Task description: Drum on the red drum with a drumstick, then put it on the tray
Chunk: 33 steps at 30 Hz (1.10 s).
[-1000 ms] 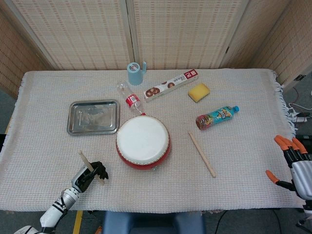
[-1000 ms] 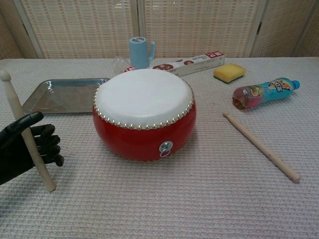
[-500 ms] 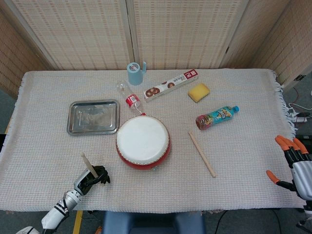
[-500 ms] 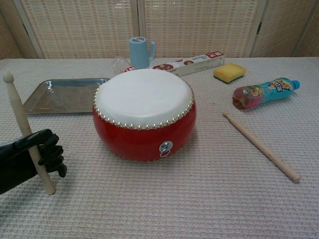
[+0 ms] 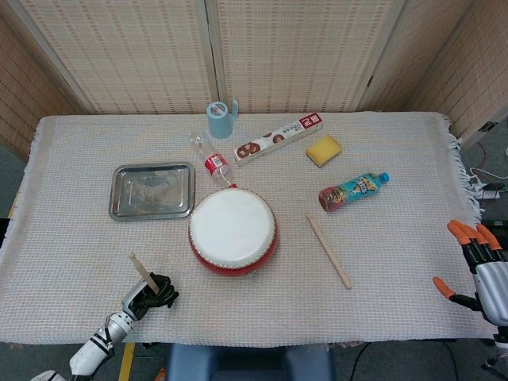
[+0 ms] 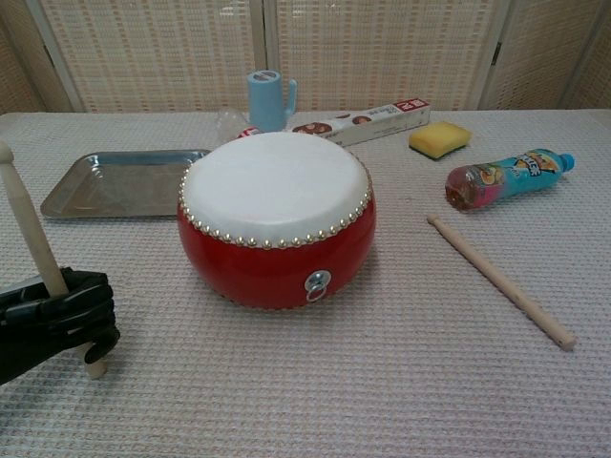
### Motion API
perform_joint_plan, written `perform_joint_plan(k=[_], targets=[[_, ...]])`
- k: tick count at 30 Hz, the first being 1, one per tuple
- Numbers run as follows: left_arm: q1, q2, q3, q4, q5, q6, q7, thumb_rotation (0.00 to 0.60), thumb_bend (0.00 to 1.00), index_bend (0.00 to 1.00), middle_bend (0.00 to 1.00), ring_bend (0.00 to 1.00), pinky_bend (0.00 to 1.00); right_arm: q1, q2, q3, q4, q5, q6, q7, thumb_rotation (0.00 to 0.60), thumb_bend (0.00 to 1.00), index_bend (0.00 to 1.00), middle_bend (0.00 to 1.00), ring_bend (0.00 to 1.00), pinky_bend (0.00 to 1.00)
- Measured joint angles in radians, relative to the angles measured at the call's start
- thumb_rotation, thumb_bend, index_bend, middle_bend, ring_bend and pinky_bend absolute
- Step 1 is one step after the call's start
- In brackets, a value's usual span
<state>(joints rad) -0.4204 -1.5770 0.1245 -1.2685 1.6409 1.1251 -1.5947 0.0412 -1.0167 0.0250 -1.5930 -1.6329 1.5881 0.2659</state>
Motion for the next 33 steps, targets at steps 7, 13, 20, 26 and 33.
perform_joint_plan(k=[7, 13, 20, 26, 33], targets=[[-0.005, -0.005, 0.004, 0.009, -0.003, 0.008, 0.007, 0.563, 0.21, 0.94, 1.0, 0.92, 0.84, 0.0, 0.001, 0.0, -0.001, -0.003, 0.003, 0.004, 0.6, 0.23, 0.0, 0.06, 0.0, 0.0], [-0.006, -0.009, 0.004, 0.013, -0.009, 0.014, 0.028, 0.6, 0.22, 0.99, 1.0, 0.97, 0.91, 0.0, 0.0, 0.001, -0.001, -0.005, 0.005, 0.002, 0.6, 0.23, 0.0, 0.06, 0.0, 0.0], [-0.006, -0.012, 0.002, 0.012, -0.024, 0.01, 0.044, 0.6, 0.37, 1.0, 1.0, 1.0, 0.99, 0.0, -0.001, 0.002, -0.002, -0.006, 0.006, -0.002, 0.6, 0.23, 0.0, 0.06, 0.0, 0.0], [-0.007, -0.014, 0.002, 0.014, -0.026, 0.01, 0.071, 0.6, 0.74, 1.0, 1.0, 1.0, 1.0, 0.002, 0.0, 0.003, -0.005, -0.008, 0.007, -0.005, 0.6, 0.23, 0.0, 0.06, 0.0, 0.0], [-0.009, -0.007, 0.004, 0.015, -0.015, 0.023, 0.127, 0.6, 0.86, 1.0, 1.0, 1.0, 1.0, 0.002, 0.001, 0.003, -0.007, -0.011, 0.008, -0.007, 0.6, 0.23, 0.0, 0.06, 0.0, 0.0]])
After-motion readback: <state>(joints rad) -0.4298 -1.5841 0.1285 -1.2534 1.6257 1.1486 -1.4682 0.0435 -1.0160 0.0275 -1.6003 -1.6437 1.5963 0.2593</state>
